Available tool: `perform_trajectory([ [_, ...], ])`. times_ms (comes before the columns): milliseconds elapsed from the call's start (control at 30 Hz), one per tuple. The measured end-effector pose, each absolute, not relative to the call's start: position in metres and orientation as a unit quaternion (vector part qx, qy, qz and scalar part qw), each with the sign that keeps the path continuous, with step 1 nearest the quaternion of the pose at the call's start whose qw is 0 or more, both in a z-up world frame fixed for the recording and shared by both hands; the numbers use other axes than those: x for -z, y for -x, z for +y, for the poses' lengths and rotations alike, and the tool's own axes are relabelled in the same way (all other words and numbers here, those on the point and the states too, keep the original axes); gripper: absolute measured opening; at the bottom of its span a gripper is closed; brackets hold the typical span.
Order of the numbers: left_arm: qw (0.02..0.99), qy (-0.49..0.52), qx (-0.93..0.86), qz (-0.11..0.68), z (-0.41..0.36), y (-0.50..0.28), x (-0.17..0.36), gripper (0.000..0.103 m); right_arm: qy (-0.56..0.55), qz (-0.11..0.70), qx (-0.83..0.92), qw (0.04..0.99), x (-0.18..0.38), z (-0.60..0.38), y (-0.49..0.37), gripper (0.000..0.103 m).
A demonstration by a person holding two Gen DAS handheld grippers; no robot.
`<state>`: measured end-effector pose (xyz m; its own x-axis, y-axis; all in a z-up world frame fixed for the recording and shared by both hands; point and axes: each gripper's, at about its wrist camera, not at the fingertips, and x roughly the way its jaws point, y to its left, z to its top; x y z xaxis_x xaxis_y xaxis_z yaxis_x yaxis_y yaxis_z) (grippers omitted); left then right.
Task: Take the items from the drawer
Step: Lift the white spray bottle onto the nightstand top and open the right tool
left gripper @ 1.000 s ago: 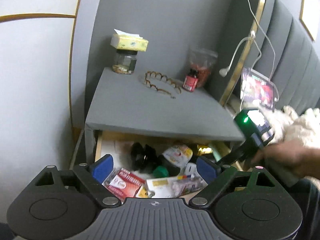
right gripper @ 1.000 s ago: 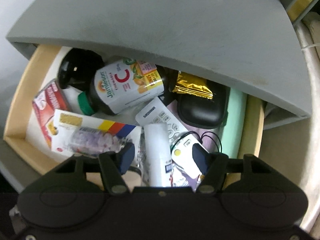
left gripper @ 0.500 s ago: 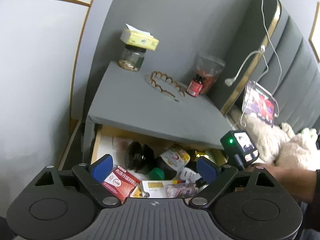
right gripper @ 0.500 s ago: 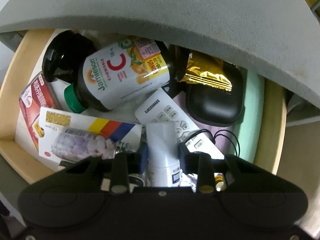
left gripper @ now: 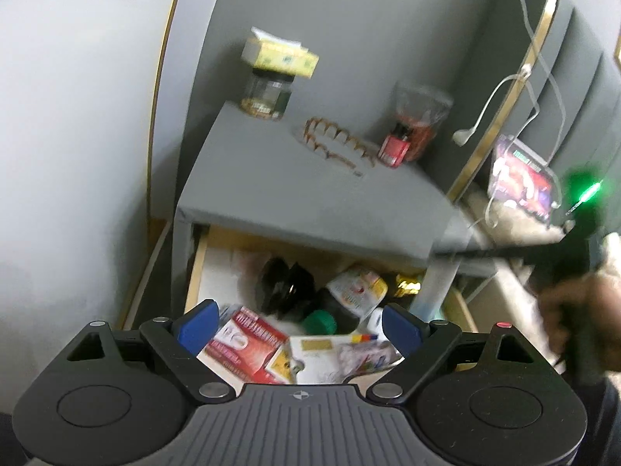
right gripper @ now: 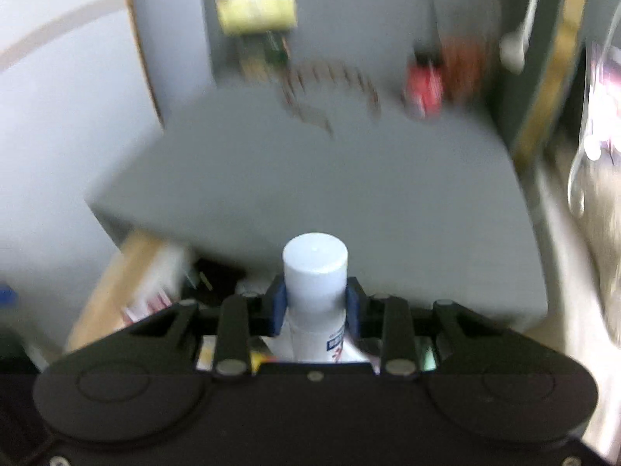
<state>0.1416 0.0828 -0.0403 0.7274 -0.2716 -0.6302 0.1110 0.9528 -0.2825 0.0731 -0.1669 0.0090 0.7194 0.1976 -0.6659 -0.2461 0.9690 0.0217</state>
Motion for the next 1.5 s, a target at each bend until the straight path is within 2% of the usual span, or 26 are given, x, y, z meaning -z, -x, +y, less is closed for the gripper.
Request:
perform_trajectory([
  [133, 0.921, 0.104, 0.087, 0.366, 0.082, -0.141, 0.043, 0.090, 0.029, 0.295, -0.155, 0.943, -0.054, -0.139, -0.084, 0.030],
  [267, 0.919, 0.117, 0.086, 0.367, 0.088, -0.140, 0.043, 0.093, 0.035, 0.261, -0.176, 0.948, -0.071, -0.115, -0.113, 0.030],
  [667, 0.914, 0.138, 0.097, 0.368, 0.096, -0.143, 0.039, 0.093, 0.017, 0.241, -0.193, 0.951, -0.049, -0.064, -0.183, 0.030],
  [1133, 0.915, 0.128, 0.105, 0.368, 0.091, -0.143, 0.038, 0.093, 0.049, 0.257, -0.199, 0.944, -0.016, -0.040, -0.185, 0.034],
  [1200, 0.914, 0.130, 0.103, 0.369, 0.091, -0.144, 0.039, 0.093, 0.065, 0.258, -0.199, 0.943, -0.017, -0.038, -0.183, 0.039],
  [1267, 0.914, 0.129, 0.102, 0.371, 0.091, -0.145, 0.040, 0.093, 0.062, 0.256, -0.195, 0.945, -0.020, -0.040, -0.181, 0.051],
  [1333, 0.914, 0.124, 0.101, 0.372, 0.089, -0.146, 0.040, 0.093, 0.051, 0.253, -0.192, 0.947, -0.025, -0.046, -0.179, 0.056],
  [1433, 0.915, 0.120, 0.101, 0.373, 0.087, -0.145, 0.041, 0.093, 0.037, 0.254, -0.179, 0.950, -0.039, -0.060, -0.167, 0.058],
  [1500, 0.915, 0.120, 0.101, 0.371, 0.087, -0.144, 0.041, 0.093, 0.026, 0.256, -0.185, 0.949, -0.047, -0.073, -0.155, 0.074],
])
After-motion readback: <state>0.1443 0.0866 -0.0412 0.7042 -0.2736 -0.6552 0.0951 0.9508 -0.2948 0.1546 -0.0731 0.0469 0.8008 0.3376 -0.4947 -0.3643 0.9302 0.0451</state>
